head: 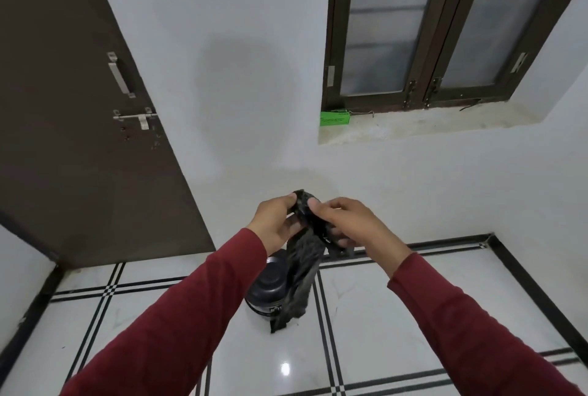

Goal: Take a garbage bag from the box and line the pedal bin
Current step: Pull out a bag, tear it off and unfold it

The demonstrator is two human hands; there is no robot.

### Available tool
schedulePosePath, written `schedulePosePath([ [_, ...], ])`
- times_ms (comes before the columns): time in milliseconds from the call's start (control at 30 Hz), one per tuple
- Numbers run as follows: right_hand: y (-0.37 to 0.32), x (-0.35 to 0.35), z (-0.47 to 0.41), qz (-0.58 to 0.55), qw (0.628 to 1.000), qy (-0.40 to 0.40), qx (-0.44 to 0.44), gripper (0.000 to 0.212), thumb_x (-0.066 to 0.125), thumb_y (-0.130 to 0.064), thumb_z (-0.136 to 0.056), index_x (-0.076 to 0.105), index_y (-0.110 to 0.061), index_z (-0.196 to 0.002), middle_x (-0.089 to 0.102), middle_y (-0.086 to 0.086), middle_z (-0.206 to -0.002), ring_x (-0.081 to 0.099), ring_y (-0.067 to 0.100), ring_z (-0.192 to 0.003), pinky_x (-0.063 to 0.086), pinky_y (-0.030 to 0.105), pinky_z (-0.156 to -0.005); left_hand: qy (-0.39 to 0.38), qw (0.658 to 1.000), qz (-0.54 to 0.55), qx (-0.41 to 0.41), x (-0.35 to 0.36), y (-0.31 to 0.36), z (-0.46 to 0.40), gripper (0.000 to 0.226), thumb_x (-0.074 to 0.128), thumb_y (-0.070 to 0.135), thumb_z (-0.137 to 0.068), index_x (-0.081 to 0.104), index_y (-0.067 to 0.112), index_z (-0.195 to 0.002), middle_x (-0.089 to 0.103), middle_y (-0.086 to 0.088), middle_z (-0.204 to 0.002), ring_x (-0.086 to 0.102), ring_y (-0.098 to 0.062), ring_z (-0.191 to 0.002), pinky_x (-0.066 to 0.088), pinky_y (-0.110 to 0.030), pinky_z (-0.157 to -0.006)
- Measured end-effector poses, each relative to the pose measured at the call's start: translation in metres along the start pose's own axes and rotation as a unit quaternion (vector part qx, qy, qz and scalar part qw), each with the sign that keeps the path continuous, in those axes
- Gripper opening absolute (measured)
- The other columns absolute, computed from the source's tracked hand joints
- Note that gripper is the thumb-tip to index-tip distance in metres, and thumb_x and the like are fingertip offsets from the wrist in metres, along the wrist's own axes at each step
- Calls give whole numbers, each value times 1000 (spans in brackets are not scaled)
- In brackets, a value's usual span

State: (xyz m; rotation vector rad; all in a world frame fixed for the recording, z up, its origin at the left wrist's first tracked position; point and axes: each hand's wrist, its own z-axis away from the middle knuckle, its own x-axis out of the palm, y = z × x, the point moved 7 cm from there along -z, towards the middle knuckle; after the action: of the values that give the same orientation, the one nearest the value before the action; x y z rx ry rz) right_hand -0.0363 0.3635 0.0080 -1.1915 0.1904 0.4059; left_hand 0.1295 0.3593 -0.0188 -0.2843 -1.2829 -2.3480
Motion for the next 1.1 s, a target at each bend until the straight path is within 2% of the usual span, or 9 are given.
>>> schedulePosePath([
  [133, 4, 52, 3, -52, 993, -48, 90, 12, 68, -25, -96, 71, -14, -94, 70, 8, -91, 66, 25, -81, 62, 48, -86, -38, 997, -60, 19, -32, 17, 9, 30, 47, 0, -104, 55, 11, -130, 64, -16, -106, 66, -23, -75, 59, -31, -55],
  [333, 18, 80, 3, -350, 921, -26, 171, 41, 39, 9, -93, 58, -22, -111, 56, 12, -101, 58, 25, -69, 56, 33, -55, -148, 961, -233, 25, -81, 40, 30, 30, 43, 3, -99, 66, 18, -86, 63, 4, -72, 54, -8, -50, 36, -17, -40],
  [433, 20, 86, 1, -298, 942, 4, 155, 43, 32, 13, -90, 62, -18, -86, 60, 8, -92, 56, 24, -69, 51, 30, -59, -101, 874, -459, 121, -101, 51, 22, 20, 68, 11, -89, 73, 20, -106, 65, 6, -88, 63, -8, -73, 47, -18, -55],
  [533, 17, 96, 5, -107, 989, 0, 104, 43, 40, 8, -90, 76, -14, -80, 69, 7, -85, 64, 24, -71, 57, 31, -65, -28, 731, -642, 229, -115, 58, 12, 72, 72, 12, -82, 47, 18, -150, 43, -2, -126, 61, -23, -108, 54, -30, -96],
  [633, 15, 108, 10, 125, 990, -27, 60, 49, 46, 4, -82, 79, -26, -103, 76, 4, -99, 72, 24, -92, 60, 32, -87, 25, 705, -644, 295, -119, 64, 18, 80, 61, 4, -82, 35, 22, -156, 38, -2, -130, 61, -25, -102, 55, -40, -94],
  [733, 19, 125, 18, 55, 991, -102, 65, 57, 51, 8, -72, 75, -29, -107, 73, 10, -114, 72, 28, -95, 61, 34, -80, 66, 739, -584, 329, -126, 72, 22, 61, 52, 2, -83, 45, 28, -138, 53, -6, -120, 61, -24, -94, 54, -39, -82],
  [867, 24, 129, 22, -94, 980, -153, 86, 46, 48, 17, -82, 73, -13, -105, 71, 12, -105, 67, 22, -85, 56, 28, -71, 111, 816, -544, 161, -151, 74, 7, 27, 46, 12, -91, 48, 17, -117, 68, -11, -97, 72, -30, -76, 57, -38, -66],
  [967, 32, 125, 23, -119, 972, -149, 135, 25, 59, -3, -89, 76, -7, -108, 73, 11, -98, 70, 23, -84, 58, 29, -73, 40, 952, -301, -37, -153, 47, 14, 23, 40, 1, -98, 63, 3, -98, 71, -12, -87, 74, -26, -70, 60, -42, -65],
  [1100, 33, 118, 14, -273, 945, -56, 171, 23, 65, -24, -91, 69, -15, -70, 69, 3, -69, 67, 22, -63, 56, 27, -64, -25, 990, -108, -83, -136, 32, 16, 20, 41, 7, -104, 56, 21, -104, 56, -8, -91, 57, -22, -73, 50, -39, -63],
])
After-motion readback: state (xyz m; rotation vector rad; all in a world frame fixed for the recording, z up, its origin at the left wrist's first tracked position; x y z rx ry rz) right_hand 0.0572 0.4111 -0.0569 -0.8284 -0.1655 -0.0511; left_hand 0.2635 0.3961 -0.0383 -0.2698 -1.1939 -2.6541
